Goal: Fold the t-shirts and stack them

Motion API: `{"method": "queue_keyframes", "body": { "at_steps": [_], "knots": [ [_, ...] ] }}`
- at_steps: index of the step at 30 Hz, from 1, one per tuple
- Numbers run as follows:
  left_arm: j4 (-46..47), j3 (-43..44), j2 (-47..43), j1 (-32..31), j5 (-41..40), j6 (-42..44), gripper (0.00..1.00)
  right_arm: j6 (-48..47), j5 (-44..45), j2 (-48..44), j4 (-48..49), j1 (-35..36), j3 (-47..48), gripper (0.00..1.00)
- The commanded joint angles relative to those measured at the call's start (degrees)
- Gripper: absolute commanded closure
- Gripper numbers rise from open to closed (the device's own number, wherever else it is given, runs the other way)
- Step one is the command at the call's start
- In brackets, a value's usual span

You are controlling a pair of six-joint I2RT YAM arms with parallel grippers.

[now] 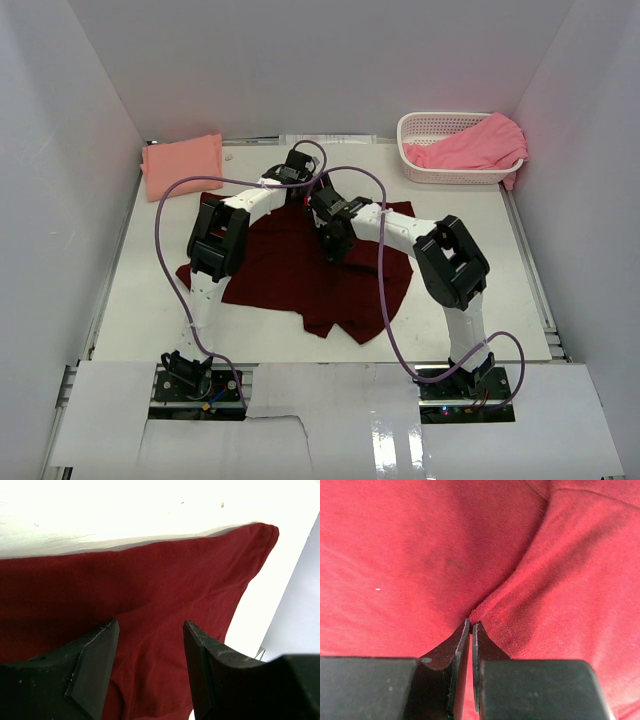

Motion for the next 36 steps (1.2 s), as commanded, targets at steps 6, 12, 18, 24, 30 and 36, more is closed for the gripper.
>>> {"method": "queue_keyframes", "body": {
  "at_steps": [6,12,18,24,30,36],
  "knots": [
    [-4.77,-1.22,3.44,-0.17,-2.89,1.59,0.34,2.75,-7.02,-2.89,2.34,0.12,3.32,0.92],
    [-4.86,-1.04,3.44,-0.17,-2.80,1.85,0.34,3.89,-9.40,-1.13,1.20,0.12,5.43,0.81],
    [-5.12,-0.78,3.44,-0.17,-2.63,2.03,0.34,3.98,-5.28,-1.39,-2.41,-0.15,6.49,0.49],
    [-5.21,0.45,3.01,-0.17,-1.57,1.85,0.34,3.72,1.66,-4.20,-7.23,-2.77,9.65,0.49],
    [-5.74,4.31,1.25,-0.08,1.41,1.41,0.33,2.75,3.77,-5.35,-7.86,-7.26,9.65,0.49],
    [-6.62,5.64,-4.27,0.88,5.28,0.01,0.33,2.49,7.38,-2.54,-7.77,-11.39,10.70,0.50]
  ]
}}
